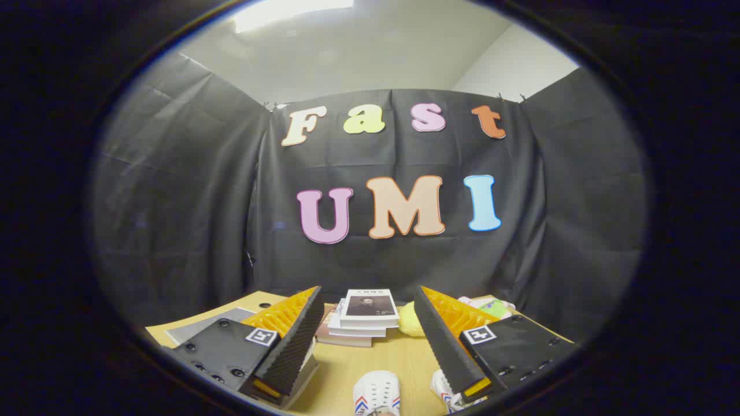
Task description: Open the storage box then place both shoes into the box .Put the left shoe in first, then the right shoe, with the right side of both shoes facing outward in a uniform manner.
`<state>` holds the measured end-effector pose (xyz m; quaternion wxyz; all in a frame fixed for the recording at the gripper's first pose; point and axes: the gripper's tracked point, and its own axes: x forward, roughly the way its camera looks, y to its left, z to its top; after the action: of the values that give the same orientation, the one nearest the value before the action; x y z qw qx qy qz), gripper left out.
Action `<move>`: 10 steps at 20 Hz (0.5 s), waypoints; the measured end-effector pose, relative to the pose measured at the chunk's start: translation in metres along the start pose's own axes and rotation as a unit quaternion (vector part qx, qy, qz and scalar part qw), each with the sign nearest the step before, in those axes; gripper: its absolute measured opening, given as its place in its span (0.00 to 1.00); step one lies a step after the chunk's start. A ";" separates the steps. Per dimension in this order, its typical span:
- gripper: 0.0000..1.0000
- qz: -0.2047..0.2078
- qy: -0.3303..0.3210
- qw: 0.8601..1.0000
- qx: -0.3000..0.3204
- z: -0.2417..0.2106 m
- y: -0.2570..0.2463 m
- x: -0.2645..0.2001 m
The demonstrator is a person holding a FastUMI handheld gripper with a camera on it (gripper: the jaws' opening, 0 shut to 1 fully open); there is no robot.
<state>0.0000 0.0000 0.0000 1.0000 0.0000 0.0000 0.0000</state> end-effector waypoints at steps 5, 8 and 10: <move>1.00 -0.004 -0.005 1.000 -0.013 0.002 -0.004 0.010; 1.00 0.000 -0.006 1.000 -0.015 0.001 -0.002 0.012; 1.00 -0.002 -0.001 1.000 -0.018 -0.004 -0.002 0.012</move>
<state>0.0122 -0.0023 -0.0038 0.9998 -0.0175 -0.0015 -0.0019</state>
